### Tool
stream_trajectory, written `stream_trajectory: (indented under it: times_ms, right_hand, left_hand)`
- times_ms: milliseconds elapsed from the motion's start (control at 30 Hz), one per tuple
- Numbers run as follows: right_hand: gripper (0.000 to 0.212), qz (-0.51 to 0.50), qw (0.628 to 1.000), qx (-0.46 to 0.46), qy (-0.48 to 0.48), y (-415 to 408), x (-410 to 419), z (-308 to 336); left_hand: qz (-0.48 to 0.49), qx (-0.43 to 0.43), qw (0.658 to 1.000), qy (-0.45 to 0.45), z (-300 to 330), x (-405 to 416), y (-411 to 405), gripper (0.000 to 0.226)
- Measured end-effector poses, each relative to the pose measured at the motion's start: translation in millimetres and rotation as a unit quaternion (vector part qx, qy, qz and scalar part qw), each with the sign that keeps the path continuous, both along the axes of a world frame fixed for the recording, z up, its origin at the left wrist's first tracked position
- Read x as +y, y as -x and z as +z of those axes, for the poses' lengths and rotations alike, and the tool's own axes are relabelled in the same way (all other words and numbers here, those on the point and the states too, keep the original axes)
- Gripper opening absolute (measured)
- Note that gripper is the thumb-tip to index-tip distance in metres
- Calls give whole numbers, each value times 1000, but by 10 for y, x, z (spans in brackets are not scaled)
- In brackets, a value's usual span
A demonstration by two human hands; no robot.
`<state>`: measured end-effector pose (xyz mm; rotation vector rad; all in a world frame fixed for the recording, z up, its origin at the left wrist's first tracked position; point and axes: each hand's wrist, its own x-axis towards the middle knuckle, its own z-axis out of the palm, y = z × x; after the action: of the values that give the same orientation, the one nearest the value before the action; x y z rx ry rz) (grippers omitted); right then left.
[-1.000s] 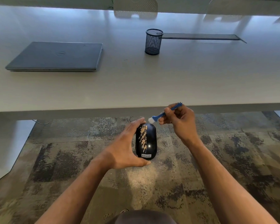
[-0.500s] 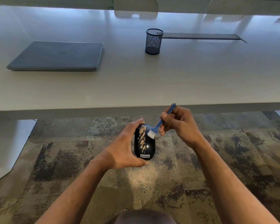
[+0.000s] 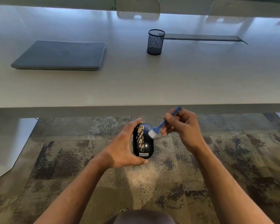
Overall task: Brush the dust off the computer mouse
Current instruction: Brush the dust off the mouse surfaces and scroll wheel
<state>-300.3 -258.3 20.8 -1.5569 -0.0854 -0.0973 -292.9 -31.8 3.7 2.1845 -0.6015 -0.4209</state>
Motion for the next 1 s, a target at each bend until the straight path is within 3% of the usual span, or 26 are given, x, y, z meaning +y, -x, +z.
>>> stream_trajectory:
  times_ms: [267,467,833,1000]
  right_hand:
    - [22,60,998,4,23,248,64,-61]
    - [8,-6,999,-5,42,97,57,-25]
    - [11,-122,992,24,21,-146,35,-191]
    - [15,-2,1000,-18,-8,170,27,-102]
  left_hand:
    - [0,-3,1000,3,-5,20,12,122]
    - [-12,-11,1000,-5,10,23,58,122]
    - [-16,-2,1000,-9,-16,92,95,122]
    - [11,4,1000,-2,-21,163,58,123]
